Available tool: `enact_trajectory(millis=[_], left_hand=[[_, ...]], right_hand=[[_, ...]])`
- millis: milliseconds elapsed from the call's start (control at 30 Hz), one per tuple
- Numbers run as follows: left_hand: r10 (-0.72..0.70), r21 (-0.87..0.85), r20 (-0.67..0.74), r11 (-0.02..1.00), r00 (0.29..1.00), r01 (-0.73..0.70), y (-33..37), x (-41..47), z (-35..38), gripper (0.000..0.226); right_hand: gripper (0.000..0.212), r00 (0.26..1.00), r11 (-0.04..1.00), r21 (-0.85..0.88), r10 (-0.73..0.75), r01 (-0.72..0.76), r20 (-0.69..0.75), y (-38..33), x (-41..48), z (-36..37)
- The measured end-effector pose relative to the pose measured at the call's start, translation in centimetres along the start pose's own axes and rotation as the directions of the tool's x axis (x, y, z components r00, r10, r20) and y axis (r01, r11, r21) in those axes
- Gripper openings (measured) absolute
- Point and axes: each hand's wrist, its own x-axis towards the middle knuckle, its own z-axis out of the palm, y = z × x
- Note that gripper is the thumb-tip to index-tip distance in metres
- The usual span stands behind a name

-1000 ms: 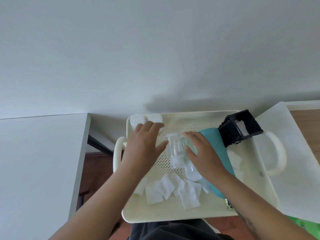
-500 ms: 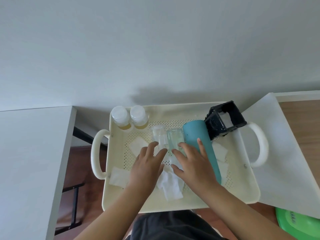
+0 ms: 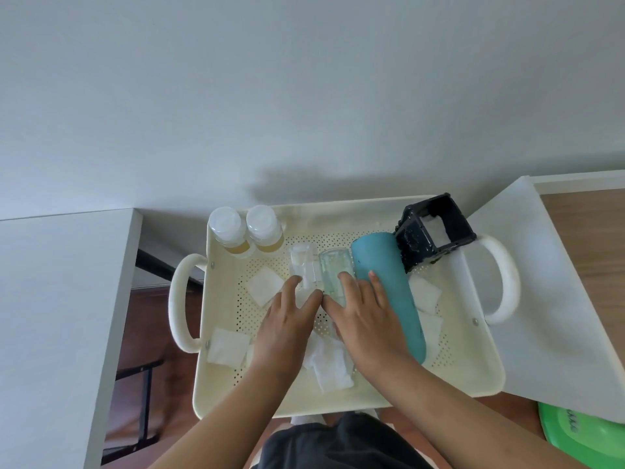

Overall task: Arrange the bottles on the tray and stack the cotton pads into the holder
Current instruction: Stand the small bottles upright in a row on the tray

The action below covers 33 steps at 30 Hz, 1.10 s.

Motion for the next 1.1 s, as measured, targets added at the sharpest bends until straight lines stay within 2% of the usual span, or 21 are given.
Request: enact_trajectory(millis=[167,433,633,800,1100], left_hand=[[0.005,-0.002,-0.032,1.0,0.999,-0.005,-0.2,-0.2,-0.3,0.058],[0.059,-0.056,-0.078,0.996,0.995,-0.063,-0.6,0.0,-3.9,0.054],[0.144,0.021,-0.101,0.99,0.984,-0.142,-0.1,4.4,-8.5,0.052],[0.248,0.303,-0.037,0.926,0.968,-0.226,-0.6,8.9,-11.4,0.043],[0.198,0.204,0.095,0.955,0.976,-0.214,-1.7,12.2,-12.6,0.055]], right_hand=[[0.053,0.999,0.998,0.059,0.029,-0.027,-0.023,-0.3,-0.1,0.0],[0.034,0.996,0.955,0.286,0.086,-0.077,-0.018,0.4,0.4,-3.5],[0.038,0.993,0.889,0.454,0.097,-0.054,-0.071,2.1,3.9,-6.1],[0.034,0.994,0.839,0.545,0.059,-0.002,-0.087,2.6,7.4,-6.9],[0.039,0.999,0.78,0.624,0.046,-0.047,0.018,3.4,8.8,-7.1]])
